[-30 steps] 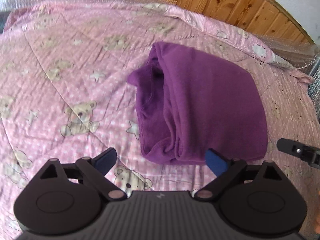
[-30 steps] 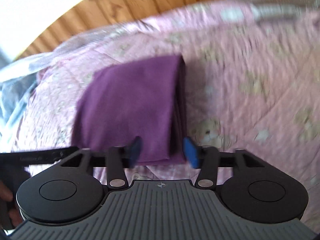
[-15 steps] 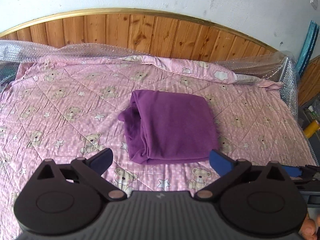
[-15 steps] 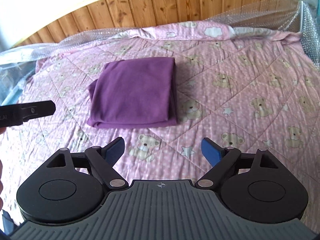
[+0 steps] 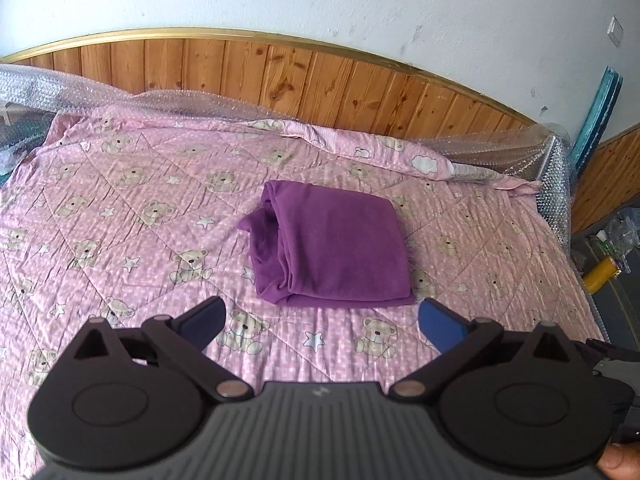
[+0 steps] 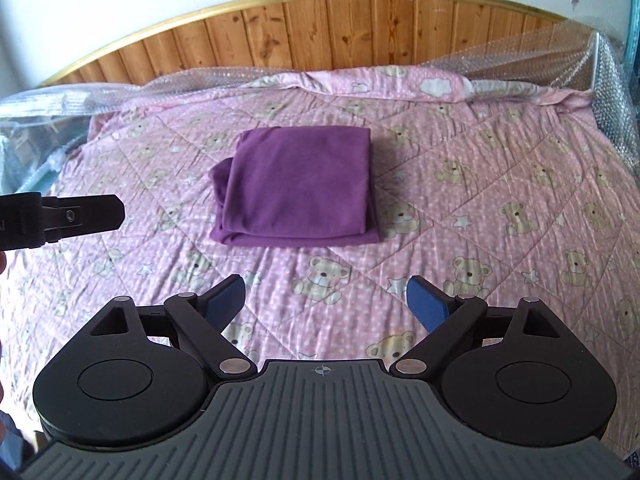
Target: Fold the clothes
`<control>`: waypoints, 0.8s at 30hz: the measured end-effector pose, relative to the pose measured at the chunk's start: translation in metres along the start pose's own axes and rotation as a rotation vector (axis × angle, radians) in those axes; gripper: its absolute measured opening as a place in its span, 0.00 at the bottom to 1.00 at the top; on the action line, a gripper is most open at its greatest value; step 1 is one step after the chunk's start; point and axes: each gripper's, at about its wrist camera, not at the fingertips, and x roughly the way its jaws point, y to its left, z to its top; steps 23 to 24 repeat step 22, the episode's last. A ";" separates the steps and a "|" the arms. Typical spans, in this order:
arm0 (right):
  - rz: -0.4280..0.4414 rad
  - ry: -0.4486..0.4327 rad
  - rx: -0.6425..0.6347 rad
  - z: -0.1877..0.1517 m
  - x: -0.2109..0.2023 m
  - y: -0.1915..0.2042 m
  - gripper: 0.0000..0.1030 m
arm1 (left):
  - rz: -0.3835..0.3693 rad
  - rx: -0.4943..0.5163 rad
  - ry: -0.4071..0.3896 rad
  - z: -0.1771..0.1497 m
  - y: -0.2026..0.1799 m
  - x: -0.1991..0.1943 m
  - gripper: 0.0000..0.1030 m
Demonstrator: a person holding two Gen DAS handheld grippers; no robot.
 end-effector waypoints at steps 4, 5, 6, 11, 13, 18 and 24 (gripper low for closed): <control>-0.019 -0.004 0.004 -0.004 -0.006 0.004 0.88 | -0.024 -0.024 0.008 -0.004 0.005 -0.006 1.00; -0.022 -0.004 0.007 -0.005 -0.007 0.005 0.88 | -0.030 -0.030 0.012 -0.005 0.006 -0.007 1.00; -0.025 -0.005 0.007 -0.006 -0.008 0.006 0.88 | -0.030 -0.031 0.012 -0.006 0.007 -0.008 1.00; -0.038 -0.001 0.005 -0.011 -0.009 0.010 0.89 | -0.021 0.002 -0.034 -0.015 0.004 -0.018 1.00; -0.042 0.004 0.006 -0.014 -0.009 0.013 0.89 | -0.011 0.025 -0.035 -0.016 0.001 -0.020 1.00; -0.045 0.008 0.004 -0.016 -0.009 0.018 0.89 | -0.016 0.045 -0.032 -0.018 0.000 -0.023 1.00; -0.046 0.009 -0.002 -0.016 -0.008 0.024 0.89 | -0.010 0.039 -0.025 -0.020 0.004 -0.023 1.00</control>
